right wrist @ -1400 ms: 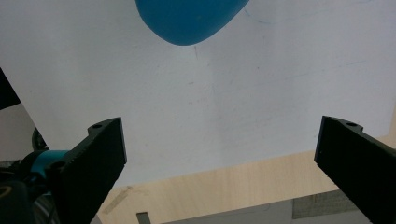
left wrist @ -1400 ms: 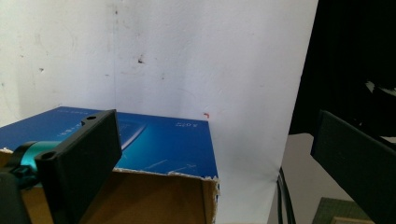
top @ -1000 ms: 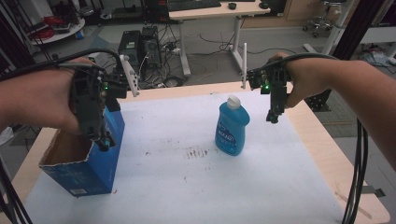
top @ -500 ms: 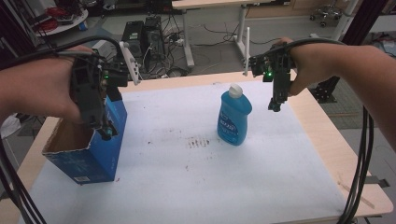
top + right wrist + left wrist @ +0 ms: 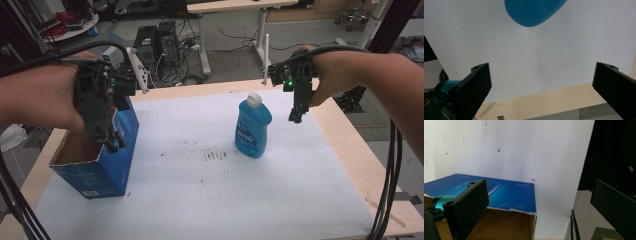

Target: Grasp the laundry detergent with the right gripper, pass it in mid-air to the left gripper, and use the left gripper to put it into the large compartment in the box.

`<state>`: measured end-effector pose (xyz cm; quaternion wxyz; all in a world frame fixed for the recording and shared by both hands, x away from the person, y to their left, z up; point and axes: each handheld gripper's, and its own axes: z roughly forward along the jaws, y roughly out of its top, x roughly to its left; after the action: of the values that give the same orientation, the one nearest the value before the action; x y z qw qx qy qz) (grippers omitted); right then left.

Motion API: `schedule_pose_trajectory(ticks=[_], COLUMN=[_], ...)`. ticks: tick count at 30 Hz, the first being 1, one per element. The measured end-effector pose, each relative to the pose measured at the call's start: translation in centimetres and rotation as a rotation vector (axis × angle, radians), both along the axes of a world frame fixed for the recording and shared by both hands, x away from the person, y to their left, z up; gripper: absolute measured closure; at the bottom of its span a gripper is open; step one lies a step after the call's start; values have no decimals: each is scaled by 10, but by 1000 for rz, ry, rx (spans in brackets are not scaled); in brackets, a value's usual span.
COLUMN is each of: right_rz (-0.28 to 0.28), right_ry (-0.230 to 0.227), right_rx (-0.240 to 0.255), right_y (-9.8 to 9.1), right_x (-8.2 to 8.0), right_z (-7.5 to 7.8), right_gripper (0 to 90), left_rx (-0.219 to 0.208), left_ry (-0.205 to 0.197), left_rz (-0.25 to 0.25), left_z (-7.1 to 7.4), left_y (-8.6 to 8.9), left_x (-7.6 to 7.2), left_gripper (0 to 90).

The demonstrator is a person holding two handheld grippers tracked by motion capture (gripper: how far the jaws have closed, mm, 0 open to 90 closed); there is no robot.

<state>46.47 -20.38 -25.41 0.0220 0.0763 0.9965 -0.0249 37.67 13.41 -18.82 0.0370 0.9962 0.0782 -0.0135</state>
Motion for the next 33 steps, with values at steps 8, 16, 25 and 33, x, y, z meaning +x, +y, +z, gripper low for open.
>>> schedule_pose_trajectory(ticks=[8,16,25,33], right_rz=[-32,-56,-98,-186], right_ry=[2,-6,-3,3], right_rx=[11,57,157,280], right_y=[-10,-17,-30,-41], right_x=[-2,-6,-15,-25], right_z=[-3,-1,-6,-18], right_gripper=[15,15,15,15], left_rx=[-9,-6,-7,-13], left_ry=[-3,-1,-4,-11], left_rz=[0,-4,-14,-17], left_z=[-2,-3,-1,0], left_y=[0,-2,-2,0], left_x=[2,2,1,-2], left_gripper=[17,17,17,17])
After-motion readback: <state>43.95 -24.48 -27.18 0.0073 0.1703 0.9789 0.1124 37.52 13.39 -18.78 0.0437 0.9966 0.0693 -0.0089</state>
